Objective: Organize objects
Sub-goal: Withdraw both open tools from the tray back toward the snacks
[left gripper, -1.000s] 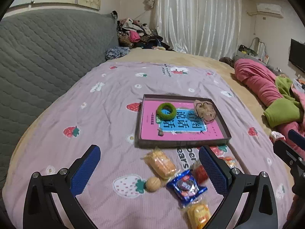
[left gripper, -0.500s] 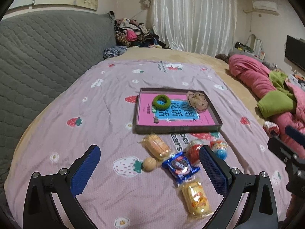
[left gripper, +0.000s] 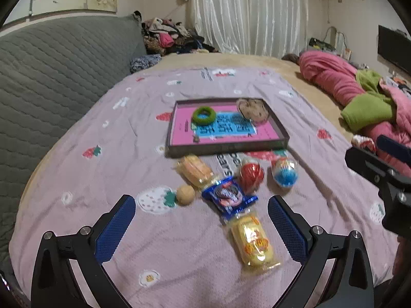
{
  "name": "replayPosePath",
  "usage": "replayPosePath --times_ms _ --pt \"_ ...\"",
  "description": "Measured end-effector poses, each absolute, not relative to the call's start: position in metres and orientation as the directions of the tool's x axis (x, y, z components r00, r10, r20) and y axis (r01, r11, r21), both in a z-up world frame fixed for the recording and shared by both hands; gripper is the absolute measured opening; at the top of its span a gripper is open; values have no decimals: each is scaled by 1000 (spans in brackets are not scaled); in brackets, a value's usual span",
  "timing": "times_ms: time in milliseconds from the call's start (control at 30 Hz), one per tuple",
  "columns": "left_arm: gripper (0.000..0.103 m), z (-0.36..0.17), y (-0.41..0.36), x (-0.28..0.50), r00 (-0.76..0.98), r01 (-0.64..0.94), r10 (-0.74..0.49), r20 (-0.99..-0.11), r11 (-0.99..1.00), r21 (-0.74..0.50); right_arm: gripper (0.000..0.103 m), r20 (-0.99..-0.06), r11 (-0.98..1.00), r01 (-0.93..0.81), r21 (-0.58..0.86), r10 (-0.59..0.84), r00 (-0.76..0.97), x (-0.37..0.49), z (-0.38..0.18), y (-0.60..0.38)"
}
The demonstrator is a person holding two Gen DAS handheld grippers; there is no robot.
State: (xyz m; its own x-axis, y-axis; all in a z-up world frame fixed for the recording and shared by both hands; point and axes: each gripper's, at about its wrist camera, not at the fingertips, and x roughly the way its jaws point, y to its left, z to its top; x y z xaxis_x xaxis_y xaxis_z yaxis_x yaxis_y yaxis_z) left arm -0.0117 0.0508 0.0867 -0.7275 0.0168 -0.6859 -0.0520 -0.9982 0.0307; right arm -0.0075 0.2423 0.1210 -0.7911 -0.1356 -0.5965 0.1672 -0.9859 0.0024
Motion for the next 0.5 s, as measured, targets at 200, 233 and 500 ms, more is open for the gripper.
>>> replayPosePath --times_ms 200,233,500 --pt "103 67 62 -9 -703 -61 14 -711 -997 41 93 -616 -987 163 -5 -126 -777 -12 109 248" --pt "103 65 63 -8 -701 -63 15 -713 -997 41 93 -618 -987 163 -6 -124 -777 -13 108 249" --pt "103 42 83 -8 -673 -96 25 -739 -994 54 93 -647 -987 162 -18 -112 -755 -25 91 248"
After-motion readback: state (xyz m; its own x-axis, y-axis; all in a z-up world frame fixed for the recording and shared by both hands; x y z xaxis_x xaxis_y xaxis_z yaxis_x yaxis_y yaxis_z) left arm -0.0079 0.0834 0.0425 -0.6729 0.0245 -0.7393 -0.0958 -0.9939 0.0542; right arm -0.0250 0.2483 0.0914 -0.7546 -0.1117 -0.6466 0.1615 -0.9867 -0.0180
